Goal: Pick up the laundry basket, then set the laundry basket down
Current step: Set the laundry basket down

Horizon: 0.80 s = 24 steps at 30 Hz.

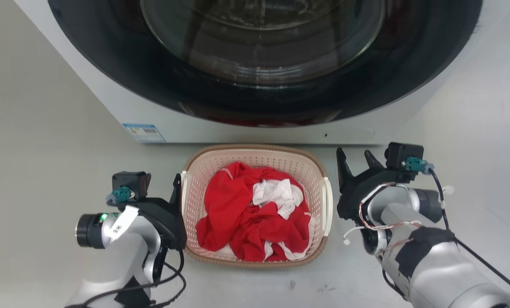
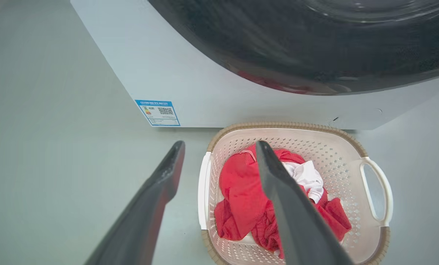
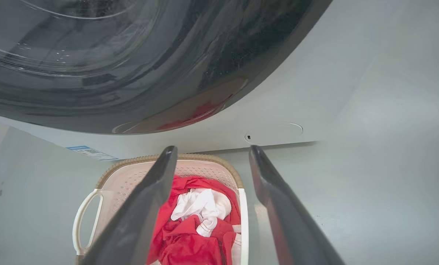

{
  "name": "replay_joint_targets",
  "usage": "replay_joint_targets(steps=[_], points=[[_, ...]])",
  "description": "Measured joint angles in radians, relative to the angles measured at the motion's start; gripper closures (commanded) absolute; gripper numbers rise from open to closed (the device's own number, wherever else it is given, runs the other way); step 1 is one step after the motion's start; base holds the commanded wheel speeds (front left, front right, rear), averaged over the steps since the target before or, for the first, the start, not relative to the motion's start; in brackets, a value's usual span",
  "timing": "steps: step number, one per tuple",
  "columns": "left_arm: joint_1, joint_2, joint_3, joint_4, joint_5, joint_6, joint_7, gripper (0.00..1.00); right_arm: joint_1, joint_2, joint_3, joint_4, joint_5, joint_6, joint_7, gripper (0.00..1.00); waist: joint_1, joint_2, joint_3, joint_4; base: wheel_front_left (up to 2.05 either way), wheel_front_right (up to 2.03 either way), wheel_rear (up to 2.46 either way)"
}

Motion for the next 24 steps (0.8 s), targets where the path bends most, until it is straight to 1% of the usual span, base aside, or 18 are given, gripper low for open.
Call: replay_joint_targets(steps=[3,4,9,13,17,24], points=[[0.045,0.006,0.018,-0.049,0.009,0.005,0.000,0.00,0.046,-0.009,-0.028,-0.030,-0.013,0.000,0.000,0.00,0.0000,0.0000,-0.044,-0.004,0.00,0.00,0.00],[0.060,0.011,0.027,-0.063,0.014,0.012,0.000,0.00,0.062,-0.013,-0.036,-0.041,-0.018,0.000,0.000,0.00,0.0000,0.0000,-0.059,-0.005,0.00,0.00,0.00],[0.156,0.042,0.056,-0.138,0.054,0.030,0.000,0.00,0.140,-0.024,-0.083,-0.107,-0.059,0.000,0.000,0.00,0.0000,0.0000,-0.133,-0.012,0.00,0.00,0.00],[0.240,0.069,0.084,-0.207,0.077,0.046,0.000,0.00,0.218,-0.046,-0.123,-0.168,-0.092,0.000,0.000,0.00,0.0000,0.0000,-0.191,-0.019,0.00,0.00,0.00],[0.339,0.088,0.126,-0.292,0.112,0.063,0.000,0.00,0.309,-0.063,-0.163,-0.248,-0.142,0.000,0.000,0.00,-0.0001,-0.0001,-0.248,-0.026,0.00,0.00,0.00],[0.496,0.111,0.191,-0.453,0.179,0.072,0.000,0.00,0.458,-0.103,-0.257,-0.396,-0.239,-0.001,0.000,0.00,0.0000,0.0000,-0.334,-0.037,0.00,0.00,0.00]])
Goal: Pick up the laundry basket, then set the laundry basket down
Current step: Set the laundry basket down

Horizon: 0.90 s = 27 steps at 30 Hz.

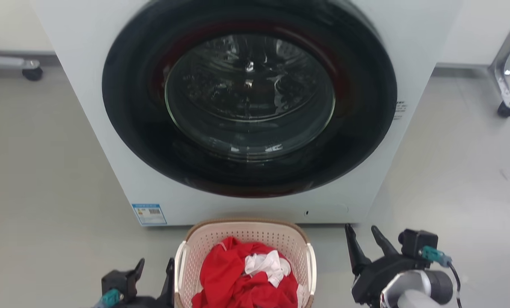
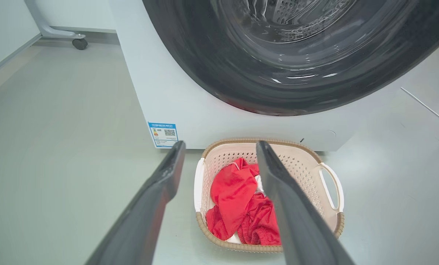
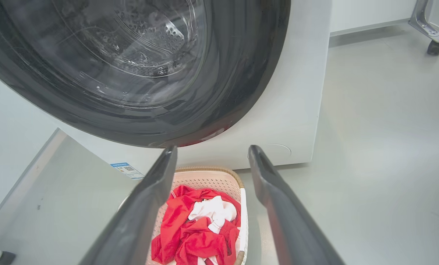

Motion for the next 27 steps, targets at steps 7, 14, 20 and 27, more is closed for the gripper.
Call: replay_joint_targets(steps=[7,14,20,27], points=[[0.158,0.005,0.105,-0.144,0.076,0.000,0.000,0.00,0.167,-0.006,-0.129,-0.141,-0.119,-0.001,0.000,0.00,-0.0001,-0.0001,-0.071,-0.010,0.00,0.00,0.00],[0.301,-0.033,0.246,-0.300,0.193,0.000,0.000,0.00,0.324,-0.005,-0.261,-0.310,-0.279,-0.002,0.000,0.00,0.0001,0.0001,-0.102,-0.029,0.00,0.00,0.00],[0.361,-0.067,0.306,-0.413,0.272,0.000,0.000,0.00,0.414,0.024,-0.349,-0.418,-0.378,-0.002,0.000,0.00,0.0001,0.0001,-0.103,-0.037,0.00,0.00,0.00],[0.402,-0.094,0.336,-0.504,0.341,0.000,0.000,0.00,0.484,0.049,-0.414,-0.519,-0.474,-0.003,0.000,0.00,0.0002,0.0001,-0.102,-0.041,0.00,0.00,0.00]])
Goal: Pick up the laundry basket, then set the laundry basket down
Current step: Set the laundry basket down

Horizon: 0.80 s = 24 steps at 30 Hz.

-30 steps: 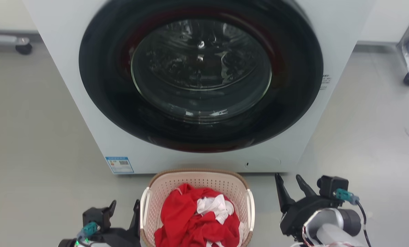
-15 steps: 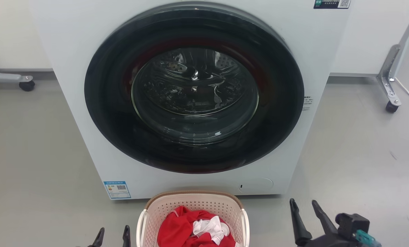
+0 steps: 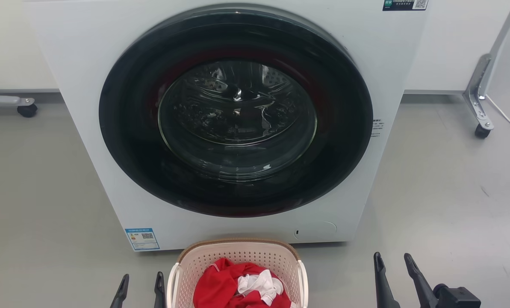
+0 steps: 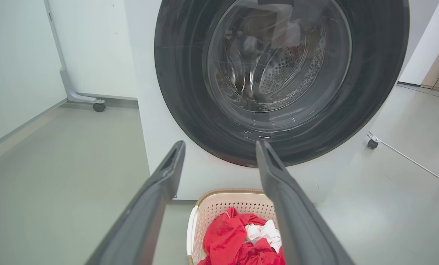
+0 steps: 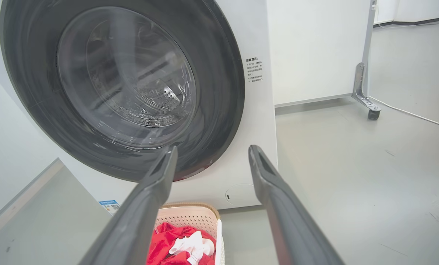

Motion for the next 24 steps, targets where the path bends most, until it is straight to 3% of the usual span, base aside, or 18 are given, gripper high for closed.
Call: replay_joint_targets(steps=[24], points=[[0.038,-0.030,0.056,-0.110,0.130,0.000,0.000,0.00,0.061,0.045,-0.076,-0.140,-0.144,0.000,0.000,0.00,0.0001,0.0001,0.024,-0.007,0.00,0.00,0.00]])
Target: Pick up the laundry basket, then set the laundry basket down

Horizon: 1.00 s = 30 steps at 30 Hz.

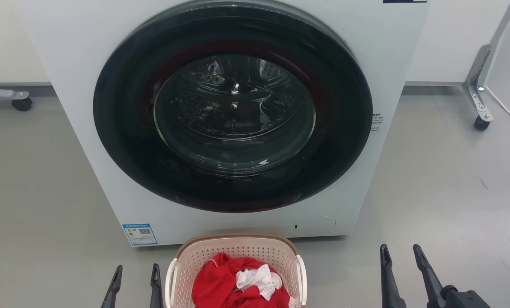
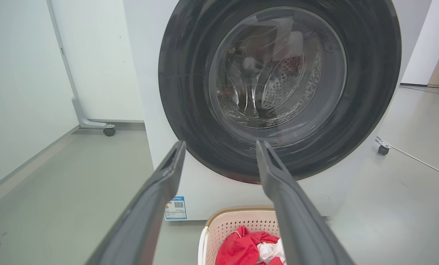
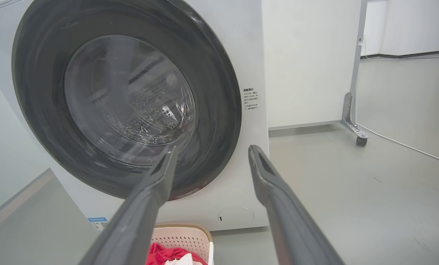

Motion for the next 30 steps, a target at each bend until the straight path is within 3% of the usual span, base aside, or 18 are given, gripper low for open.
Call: replay_joint_targets(steps=[12,13,22,30], points=[[0.017,-0.009,0.015,-0.012,0.046,0.000,0.000,0.00,0.001,0.009,-0.012,-0.009,-0.015,0.000,0.000,0.00,0.0000,0.0000,0.007,0.000,0.00,0.00,0.00],[0.017,-0.011,0.017,-0.013,0.050,0.000,0.000,1.00,0.002,0.010,-0.013,-0.011,-0.020,0.000,0.000,1.00,0.0000,0.0000,0.008,0.000,0.00,0.00,0.00],[0.019,-0.016,0.018,0.049,0.036,-0.003,0.004,1.00,0.034,0.012,-0.012,0.058,-0.013,0.002,0.006,1.00,-0.0001,0.0000,0.010,-0.001,0.00,0.00,0.00],[0.015,-0.019,0.036,0.071,-0.054,-0.021,0.031,1.00,0.030,0.013,-0.043,0.067,0.080,0.020,0.032,1.00,0.0000,0.0000,0.014,-0.003,0.00,0.00,0.00]])
